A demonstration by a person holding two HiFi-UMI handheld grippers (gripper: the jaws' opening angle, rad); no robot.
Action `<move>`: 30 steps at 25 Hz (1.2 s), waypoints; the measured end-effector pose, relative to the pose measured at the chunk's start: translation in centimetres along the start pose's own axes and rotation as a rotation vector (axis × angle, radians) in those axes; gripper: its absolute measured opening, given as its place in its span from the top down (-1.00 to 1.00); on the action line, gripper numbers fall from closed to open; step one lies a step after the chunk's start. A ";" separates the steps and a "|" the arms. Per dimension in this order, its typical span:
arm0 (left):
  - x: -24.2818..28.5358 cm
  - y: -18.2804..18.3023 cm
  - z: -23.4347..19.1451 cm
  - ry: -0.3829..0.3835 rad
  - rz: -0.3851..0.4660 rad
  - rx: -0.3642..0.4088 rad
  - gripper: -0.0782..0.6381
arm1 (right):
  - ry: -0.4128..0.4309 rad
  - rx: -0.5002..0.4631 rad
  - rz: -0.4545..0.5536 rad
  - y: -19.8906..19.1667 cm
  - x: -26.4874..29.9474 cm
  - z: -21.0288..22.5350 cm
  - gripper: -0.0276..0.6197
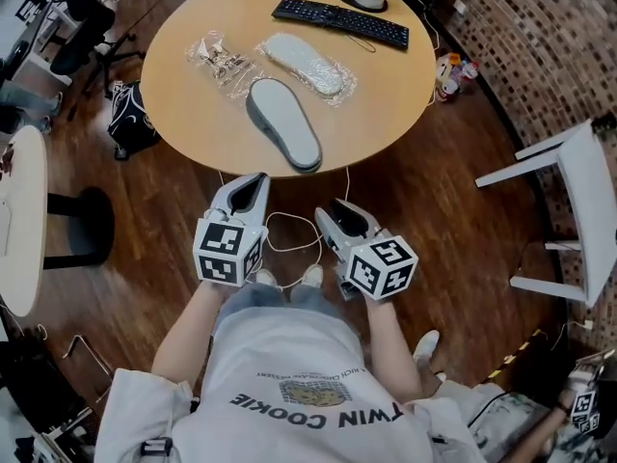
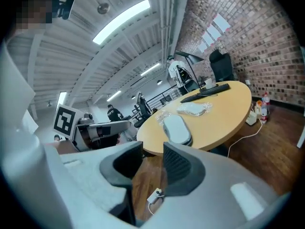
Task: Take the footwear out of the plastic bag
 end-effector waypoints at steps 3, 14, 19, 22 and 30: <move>-2.3 -0.9 1.5 -0.010 0.009 -0.018 0.77 | 0.005 -0.077 -0.001 -0.1 -0.3 -3.0 0.59; -15.2 -7.3 4.8 -0.034 0.041 -0.064 0.77 | -0.048 -0.243 0.013 -4.5 -4.3 -16.5 0.85; -21.8 -9.1 5.9 -0.054 0.076 -0.071 0.77 | -0.110 -0.265 0.021 -7.2 -7.0 -22.7 0.91; -24.4 -9.8 7.1 -0.077 0.083 -0.076 0.77 | -0.131 -0.258 0.027 -8.2 -8.5 -25.1 0.91; -27.9 -11.6 9.4 -0.141 0.100 -0.058 0.77 | -0.179 -0.248 0.047 -10.9 -10.8 -28.7 0.91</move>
Point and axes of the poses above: the fingertips, and each gripper's own axes: x forward along the fingers, z to its right, y out of its top, the point moved 6 cm from there along -x, backward along the fingers, and after that the axes turned 3 degrees about -x, right-handed, at the moved point
